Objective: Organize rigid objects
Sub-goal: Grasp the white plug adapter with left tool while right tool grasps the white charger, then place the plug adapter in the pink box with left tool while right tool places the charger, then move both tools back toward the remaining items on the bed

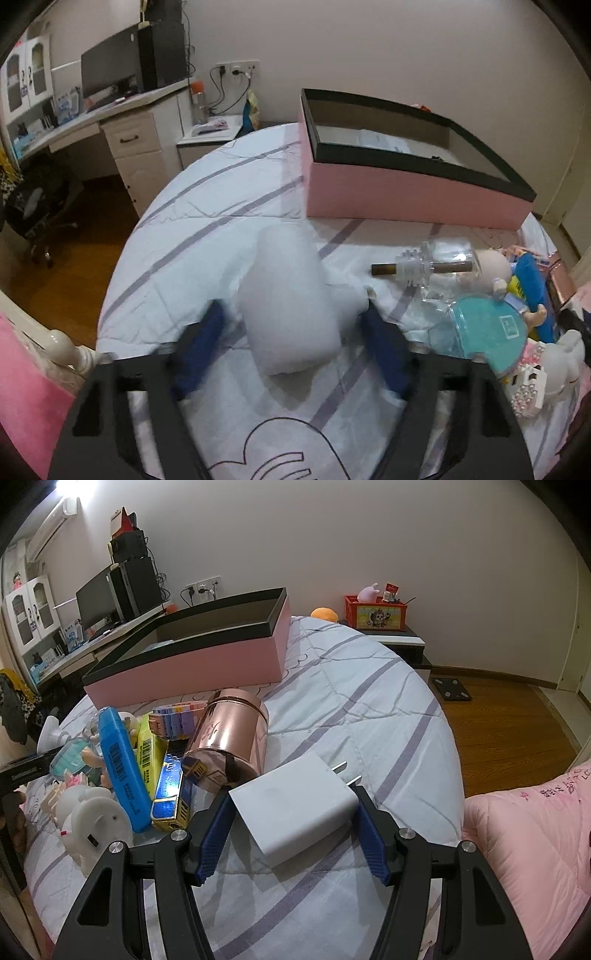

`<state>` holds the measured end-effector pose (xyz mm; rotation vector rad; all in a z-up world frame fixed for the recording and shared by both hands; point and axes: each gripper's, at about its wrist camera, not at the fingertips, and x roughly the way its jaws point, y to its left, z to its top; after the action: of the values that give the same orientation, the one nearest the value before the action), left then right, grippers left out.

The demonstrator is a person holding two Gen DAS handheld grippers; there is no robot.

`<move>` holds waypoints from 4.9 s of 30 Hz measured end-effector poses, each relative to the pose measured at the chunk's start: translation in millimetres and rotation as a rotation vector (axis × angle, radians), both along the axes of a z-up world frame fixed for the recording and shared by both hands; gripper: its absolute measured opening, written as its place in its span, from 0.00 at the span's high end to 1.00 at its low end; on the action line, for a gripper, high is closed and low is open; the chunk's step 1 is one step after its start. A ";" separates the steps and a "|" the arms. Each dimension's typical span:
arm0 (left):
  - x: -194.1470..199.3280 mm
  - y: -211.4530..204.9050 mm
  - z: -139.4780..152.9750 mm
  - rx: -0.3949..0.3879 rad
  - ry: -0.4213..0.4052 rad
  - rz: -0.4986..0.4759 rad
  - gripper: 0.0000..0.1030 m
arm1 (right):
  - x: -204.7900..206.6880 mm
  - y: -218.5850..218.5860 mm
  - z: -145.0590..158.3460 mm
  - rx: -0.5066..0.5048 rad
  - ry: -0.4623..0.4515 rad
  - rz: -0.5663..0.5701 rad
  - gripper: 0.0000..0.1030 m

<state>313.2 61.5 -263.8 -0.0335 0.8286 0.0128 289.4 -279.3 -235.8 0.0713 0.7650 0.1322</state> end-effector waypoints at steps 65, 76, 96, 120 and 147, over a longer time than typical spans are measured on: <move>222.8 -78.3 48.2 0.093 0.076 -0.163 0.45 | 242.6 100.9 45.2 -0.247 0.126 0.182 0.37; 147.4 -58.5 100.4 0.025 -0.127 -0.107 0.05 | 201.1 79.8 91.6 -0.151 -0.047 0.136 0.20; -120.4 -59.5 167.7 0.060 -0.509 -0.048 0.00 | -61.5 68.2 161.6 -0.072 -0.495 0.067 0.00; -179.8 -72.8 175.2 0.111 -0.575 -0.053 0.00 | -128.7 56.1 156.7 -0.065 -0.505 0.001 0.00; -89.6 -49.3 53.2 0.062 -0.171 -0.060 0.00 | -13.3 31.4 34.2 -0.129 -0.113 -0.065 0.00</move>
<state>223.6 12.2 -210.6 0.0479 0.6579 -0.0205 276.1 -247.9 -201.5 -0.0337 0.6559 0.0246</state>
